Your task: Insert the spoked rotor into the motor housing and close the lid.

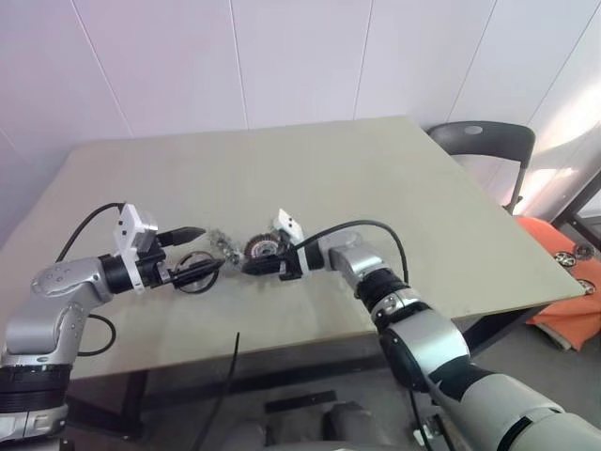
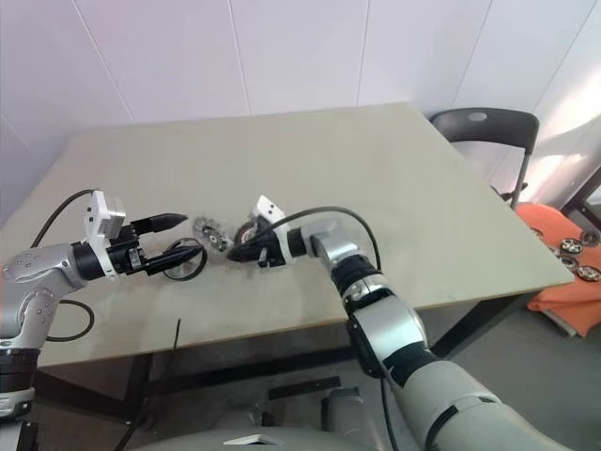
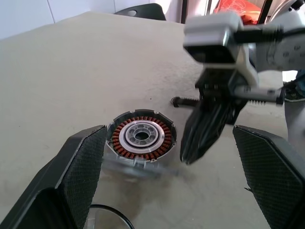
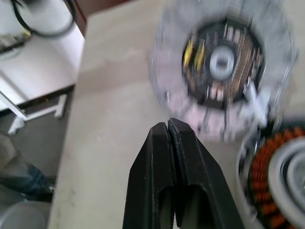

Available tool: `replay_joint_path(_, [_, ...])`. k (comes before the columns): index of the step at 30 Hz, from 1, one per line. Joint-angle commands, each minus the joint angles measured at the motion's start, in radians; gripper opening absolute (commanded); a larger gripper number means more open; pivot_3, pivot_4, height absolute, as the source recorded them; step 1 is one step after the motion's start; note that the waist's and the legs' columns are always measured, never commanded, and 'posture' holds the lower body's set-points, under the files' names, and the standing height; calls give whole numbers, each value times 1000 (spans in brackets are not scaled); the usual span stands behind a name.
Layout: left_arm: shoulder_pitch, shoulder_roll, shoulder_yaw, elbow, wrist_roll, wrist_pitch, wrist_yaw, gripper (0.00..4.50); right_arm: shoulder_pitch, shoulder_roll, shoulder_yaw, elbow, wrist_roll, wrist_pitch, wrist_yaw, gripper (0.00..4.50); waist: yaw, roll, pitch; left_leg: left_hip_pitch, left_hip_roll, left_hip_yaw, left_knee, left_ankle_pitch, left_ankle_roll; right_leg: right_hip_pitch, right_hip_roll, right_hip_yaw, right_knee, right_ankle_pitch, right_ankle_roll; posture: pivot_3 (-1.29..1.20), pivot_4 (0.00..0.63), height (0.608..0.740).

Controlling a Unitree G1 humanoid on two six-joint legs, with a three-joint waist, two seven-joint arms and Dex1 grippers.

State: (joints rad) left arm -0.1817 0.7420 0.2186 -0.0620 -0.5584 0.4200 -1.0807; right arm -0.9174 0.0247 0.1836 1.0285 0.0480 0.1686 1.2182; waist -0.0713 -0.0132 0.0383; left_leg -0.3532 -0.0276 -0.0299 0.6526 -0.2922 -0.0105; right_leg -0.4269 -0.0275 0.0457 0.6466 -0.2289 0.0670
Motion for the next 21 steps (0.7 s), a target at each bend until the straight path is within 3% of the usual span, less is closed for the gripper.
replay_joint_path(1, [-6,6,22,-37,-12,-15,4,4500,-18,12,-8,-5,2,-27,-17,66,0,0,0,0,0,0,0,0,0,0,0,0,0,0,0,0,0,740])
replay_joint_path(21, [34,-16,24,-72,-13,-15,51,4500,-34,117,-33,114,-49,-202,-342,66,-1,0,0,0,0,0,0,1,-2,0,0,0,0,0,0,0,0,740])
